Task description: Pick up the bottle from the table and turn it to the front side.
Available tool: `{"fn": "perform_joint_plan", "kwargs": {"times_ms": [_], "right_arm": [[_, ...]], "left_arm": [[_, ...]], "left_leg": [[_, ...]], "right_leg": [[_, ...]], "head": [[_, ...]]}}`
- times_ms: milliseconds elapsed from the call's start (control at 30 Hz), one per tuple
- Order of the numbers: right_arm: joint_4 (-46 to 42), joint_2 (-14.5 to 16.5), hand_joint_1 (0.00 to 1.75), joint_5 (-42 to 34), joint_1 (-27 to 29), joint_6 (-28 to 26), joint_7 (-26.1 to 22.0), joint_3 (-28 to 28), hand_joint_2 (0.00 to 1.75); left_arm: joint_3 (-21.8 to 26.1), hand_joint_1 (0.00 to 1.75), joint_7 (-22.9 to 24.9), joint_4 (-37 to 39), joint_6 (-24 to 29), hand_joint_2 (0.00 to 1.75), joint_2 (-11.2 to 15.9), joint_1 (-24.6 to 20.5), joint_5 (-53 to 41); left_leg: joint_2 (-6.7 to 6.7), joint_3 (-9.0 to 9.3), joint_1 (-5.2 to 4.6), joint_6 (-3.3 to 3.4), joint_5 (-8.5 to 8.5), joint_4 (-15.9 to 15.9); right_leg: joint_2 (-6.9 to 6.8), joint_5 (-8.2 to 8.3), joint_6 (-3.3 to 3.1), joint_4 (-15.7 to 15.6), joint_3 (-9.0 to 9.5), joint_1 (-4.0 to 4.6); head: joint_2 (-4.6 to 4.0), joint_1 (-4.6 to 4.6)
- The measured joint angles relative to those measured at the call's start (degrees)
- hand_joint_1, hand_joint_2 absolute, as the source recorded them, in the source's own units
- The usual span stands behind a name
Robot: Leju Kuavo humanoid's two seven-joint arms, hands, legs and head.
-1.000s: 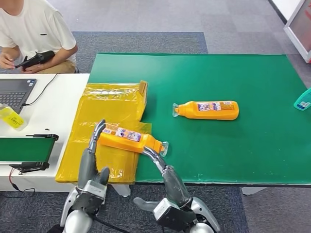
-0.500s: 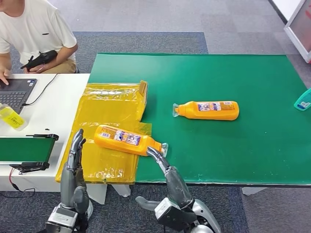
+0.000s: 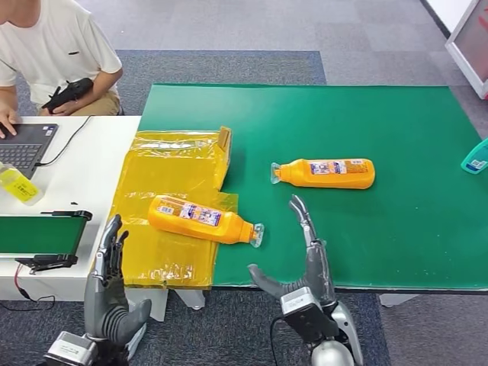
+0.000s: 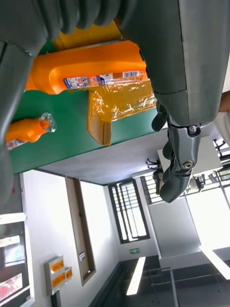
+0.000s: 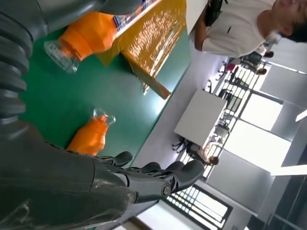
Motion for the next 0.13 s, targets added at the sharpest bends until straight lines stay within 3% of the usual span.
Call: {"fn": "perform_joint_plan", "kwargs": {"times_ms": [133], "right_arm": [[-0.3,0.7,0.00,-1.8,-0.7,0.4,1.7,-1.1,1.75]], "left_arm": [[0.7,0.00,-0.1,-0.1,-1.0,1.75,-0.2,0.4,0.7]], "left_leg": [[0.00,0.00,0.00,0.00,0.00,0.0]], "right_leg": [[0.00,0.00,0.00,0.0,0.00,0.00]], "head": [[0.00,0.00]]}}
